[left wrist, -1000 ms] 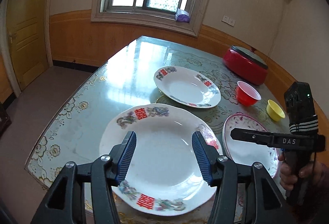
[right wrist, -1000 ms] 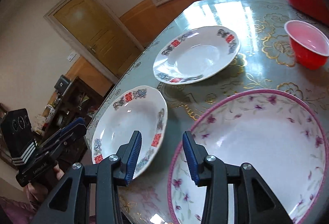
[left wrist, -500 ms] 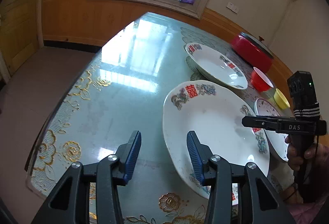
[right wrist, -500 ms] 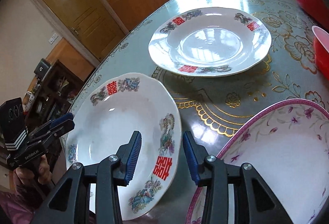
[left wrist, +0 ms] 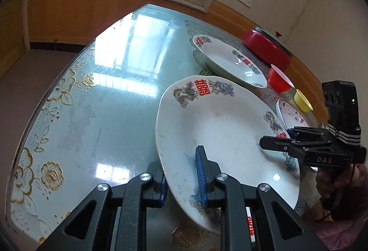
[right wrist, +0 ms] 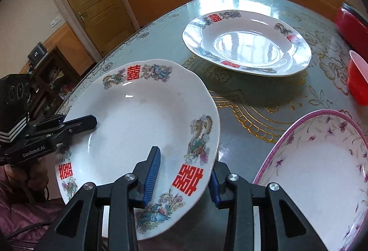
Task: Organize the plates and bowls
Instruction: 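Grasp the large red-character plate rim with the left gripper while right holds flowered plate, then lift the large red-character plate with the left gripper onto the flowered plate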
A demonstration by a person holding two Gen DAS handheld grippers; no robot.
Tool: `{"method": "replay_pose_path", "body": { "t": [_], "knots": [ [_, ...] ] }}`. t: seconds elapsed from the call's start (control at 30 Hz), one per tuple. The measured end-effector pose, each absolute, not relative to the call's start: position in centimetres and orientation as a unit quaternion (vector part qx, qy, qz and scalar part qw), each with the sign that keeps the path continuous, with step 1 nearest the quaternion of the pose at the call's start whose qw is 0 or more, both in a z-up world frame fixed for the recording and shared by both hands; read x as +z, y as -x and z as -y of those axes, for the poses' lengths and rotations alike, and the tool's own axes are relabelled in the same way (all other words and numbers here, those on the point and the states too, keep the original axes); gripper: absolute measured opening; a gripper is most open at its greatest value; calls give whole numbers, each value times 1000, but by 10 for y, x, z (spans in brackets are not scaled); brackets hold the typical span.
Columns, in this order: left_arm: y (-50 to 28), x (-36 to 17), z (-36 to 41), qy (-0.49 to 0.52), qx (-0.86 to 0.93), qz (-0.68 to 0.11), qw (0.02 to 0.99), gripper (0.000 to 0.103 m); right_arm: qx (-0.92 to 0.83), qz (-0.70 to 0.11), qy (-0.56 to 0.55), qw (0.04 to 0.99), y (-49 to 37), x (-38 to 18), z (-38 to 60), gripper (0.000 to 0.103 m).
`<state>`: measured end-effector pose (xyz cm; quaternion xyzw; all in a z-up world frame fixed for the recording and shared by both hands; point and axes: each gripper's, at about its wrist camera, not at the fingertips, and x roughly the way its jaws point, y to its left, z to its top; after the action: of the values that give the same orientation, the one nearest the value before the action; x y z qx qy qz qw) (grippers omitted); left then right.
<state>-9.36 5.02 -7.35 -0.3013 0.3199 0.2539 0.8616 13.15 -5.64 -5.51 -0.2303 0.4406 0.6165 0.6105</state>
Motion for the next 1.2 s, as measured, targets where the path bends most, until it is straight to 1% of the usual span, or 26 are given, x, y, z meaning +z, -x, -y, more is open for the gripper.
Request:
{"method": "replay_pose_path", "body": {
  "t": [0.03, 0.23, 0.47, 0.77, 0.97, 1.2],
  "knots": [
    [93, -73, -50, 298, 255, -321, 862, 21, 617, -442, 226, 610, -132, -55, 57, 40],
    [89, -68, -49, 287, 267, -322, 862, 21, 611, -437, 227, 621, -128, -53, 60, 40],
    [90, -63, -51, 278, 275, -313, 866, 21, 612, -420, 223, 633, -125, -53, 59, 35],
    [79, -38, -43, 226, 272, -291, 889, 21, 608, -396, 190, 661, -133, -34, 73, 34],
    [56, -22, -36, 199, 239, -287, 906, 21, 598, -395, 155, 680, -147, -21, 90, 34],
    [6, -13, -22, 176, 185, -299, 920, 21, 563, -400, 101, 716, -176, -10, 137, 34]
  ]
}}
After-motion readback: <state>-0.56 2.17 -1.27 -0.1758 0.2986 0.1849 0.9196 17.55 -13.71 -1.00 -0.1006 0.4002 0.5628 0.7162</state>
